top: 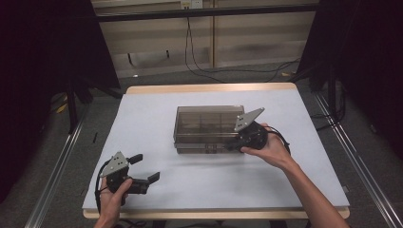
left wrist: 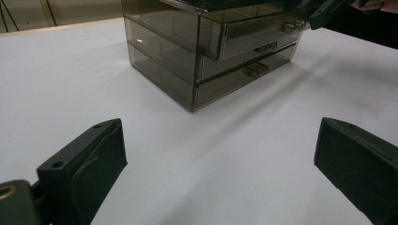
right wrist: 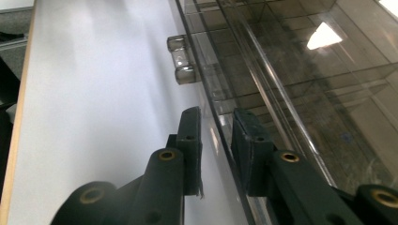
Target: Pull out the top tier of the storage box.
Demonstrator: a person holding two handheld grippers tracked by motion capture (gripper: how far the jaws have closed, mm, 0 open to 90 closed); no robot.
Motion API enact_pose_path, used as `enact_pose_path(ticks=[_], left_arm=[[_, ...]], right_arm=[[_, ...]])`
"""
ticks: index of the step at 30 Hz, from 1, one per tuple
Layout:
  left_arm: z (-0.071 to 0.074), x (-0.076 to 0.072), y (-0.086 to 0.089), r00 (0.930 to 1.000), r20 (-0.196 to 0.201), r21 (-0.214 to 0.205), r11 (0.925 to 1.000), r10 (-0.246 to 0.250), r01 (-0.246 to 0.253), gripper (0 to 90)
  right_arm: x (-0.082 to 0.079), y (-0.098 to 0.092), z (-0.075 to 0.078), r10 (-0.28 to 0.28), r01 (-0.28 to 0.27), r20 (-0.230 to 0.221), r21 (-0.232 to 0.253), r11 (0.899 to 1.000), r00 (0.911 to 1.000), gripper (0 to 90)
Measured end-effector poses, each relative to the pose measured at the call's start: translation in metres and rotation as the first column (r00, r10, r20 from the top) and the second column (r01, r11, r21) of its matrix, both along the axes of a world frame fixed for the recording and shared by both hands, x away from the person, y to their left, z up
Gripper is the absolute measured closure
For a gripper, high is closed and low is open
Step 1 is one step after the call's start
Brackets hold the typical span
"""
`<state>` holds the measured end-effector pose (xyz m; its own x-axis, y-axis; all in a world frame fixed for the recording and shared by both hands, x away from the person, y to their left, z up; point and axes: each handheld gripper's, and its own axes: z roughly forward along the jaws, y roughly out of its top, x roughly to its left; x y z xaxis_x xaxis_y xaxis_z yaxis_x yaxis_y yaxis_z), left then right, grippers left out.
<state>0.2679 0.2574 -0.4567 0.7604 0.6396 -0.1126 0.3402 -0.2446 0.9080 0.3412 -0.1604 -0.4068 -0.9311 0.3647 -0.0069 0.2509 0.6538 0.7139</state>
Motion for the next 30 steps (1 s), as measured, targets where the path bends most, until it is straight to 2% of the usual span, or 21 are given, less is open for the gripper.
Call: enact_pose_path(ticks=[7,13,30], left_arm=[[-0.0003,0.0005,0.0002,1.0000,0.000,-0.007,1.0000,-0.007,0.007,2.5],[0.0002,-0.0001,0.0002,1.0000,0.002,0.005,1.0000,0.005,-0.005,2.5],[0.0005,-0.0003,0.0010,1.0000,0.003,0.000,1.0000,0.001,-0.001,2.5]], right_arm=[[0.0016,-0.0004,-0.0006,0.018,-0.018,0.009,-0.009,1.000,0.9998,79.7],[0.0011,-0.0001,-0.0003,0.032,-0.032,0.007,-0.016,0.999,0.9995,80.7],[-0.0010,0.0003,0.0011,0.074,-0.074,0.010,-0.034,0.997,0.9972,82.6]])
